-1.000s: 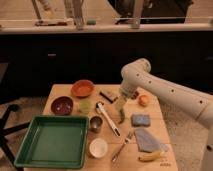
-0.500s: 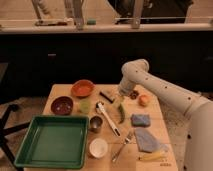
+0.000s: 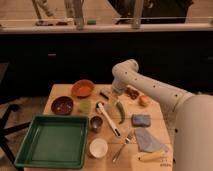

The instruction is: Place eraser in red bowl

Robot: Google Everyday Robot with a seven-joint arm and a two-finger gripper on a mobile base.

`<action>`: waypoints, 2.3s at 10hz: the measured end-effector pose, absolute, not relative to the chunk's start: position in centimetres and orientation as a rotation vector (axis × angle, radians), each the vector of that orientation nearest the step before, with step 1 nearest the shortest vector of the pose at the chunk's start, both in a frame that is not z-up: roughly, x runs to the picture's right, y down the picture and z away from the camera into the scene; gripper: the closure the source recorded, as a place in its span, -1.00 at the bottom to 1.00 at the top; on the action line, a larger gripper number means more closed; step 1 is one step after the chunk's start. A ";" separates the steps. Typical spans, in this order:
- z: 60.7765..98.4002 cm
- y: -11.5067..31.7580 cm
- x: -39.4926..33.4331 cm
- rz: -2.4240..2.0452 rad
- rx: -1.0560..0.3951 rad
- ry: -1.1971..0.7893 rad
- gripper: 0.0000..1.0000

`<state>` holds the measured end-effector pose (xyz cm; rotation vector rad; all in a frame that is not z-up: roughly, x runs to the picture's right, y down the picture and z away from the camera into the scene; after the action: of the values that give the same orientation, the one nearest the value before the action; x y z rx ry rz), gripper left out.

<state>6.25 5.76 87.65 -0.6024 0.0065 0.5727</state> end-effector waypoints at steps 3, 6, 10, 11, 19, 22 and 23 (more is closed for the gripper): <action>88.4 5.8 6.2 0.583 -0.583 0.026 -0.60; 88.3 5.8 6.4 0.585 -0.582 0.026 -0.60; 90.1 7.3 8.2 0.632 -0.595 0.031 -0.60; 90.5 7.4 8.4 0.639 -0.598 0.033 -0.60; 93.3 6.6 7.9 0.606 -0.592 0.050 -0.60; 95.2 6.8 7.6 0.582 -0.612 0.062 -0.60; 95.9 7.0 7.3 0.566 -0.623 0.069 -0.60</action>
<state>7.34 6.97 95.91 -0.6228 0.0688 0.5658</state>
